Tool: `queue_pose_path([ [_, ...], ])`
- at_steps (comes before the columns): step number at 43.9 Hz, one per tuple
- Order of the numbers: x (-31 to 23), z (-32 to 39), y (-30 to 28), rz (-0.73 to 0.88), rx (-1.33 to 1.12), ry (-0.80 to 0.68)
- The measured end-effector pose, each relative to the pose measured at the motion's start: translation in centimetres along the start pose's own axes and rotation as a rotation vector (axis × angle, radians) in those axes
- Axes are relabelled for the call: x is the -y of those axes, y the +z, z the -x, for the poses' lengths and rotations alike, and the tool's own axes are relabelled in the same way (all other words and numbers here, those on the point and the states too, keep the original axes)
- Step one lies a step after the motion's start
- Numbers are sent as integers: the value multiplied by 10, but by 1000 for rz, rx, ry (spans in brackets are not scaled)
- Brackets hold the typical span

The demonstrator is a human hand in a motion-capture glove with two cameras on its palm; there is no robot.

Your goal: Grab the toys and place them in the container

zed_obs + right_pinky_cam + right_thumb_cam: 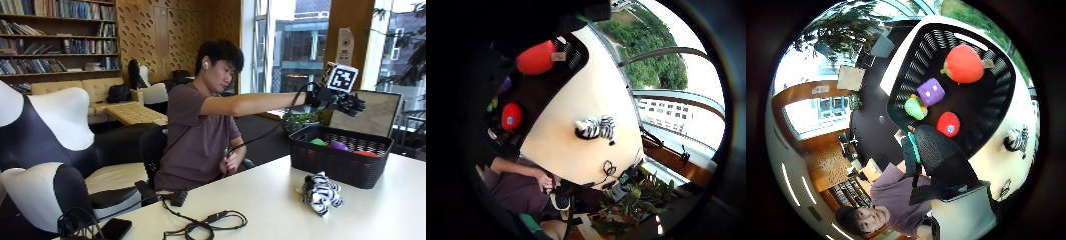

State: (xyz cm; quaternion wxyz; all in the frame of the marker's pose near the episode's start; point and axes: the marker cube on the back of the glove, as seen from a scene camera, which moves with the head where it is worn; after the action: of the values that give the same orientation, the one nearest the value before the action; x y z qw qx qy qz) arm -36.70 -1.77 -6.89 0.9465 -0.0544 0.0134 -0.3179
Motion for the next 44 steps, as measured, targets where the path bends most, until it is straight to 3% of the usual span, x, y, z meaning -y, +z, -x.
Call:
queue_pose_path([
  [9,-39,-54,-21,-18,-49,106],
  [15,-57,-117,-14,19,-133,373],
  [18,-70,-145,-2,67,-144,262],
  [20,-73,-160,10,87,-135,243],
  [24,-71,-195,45,130,-176,353],
  [31,-59,-247,152,325,-294,505],
  [34,-56,-256,191,400,-175,456],
  [38,-54,-263,214,338,86,368],
  [44,-56,-262,219,196,73,305],
])
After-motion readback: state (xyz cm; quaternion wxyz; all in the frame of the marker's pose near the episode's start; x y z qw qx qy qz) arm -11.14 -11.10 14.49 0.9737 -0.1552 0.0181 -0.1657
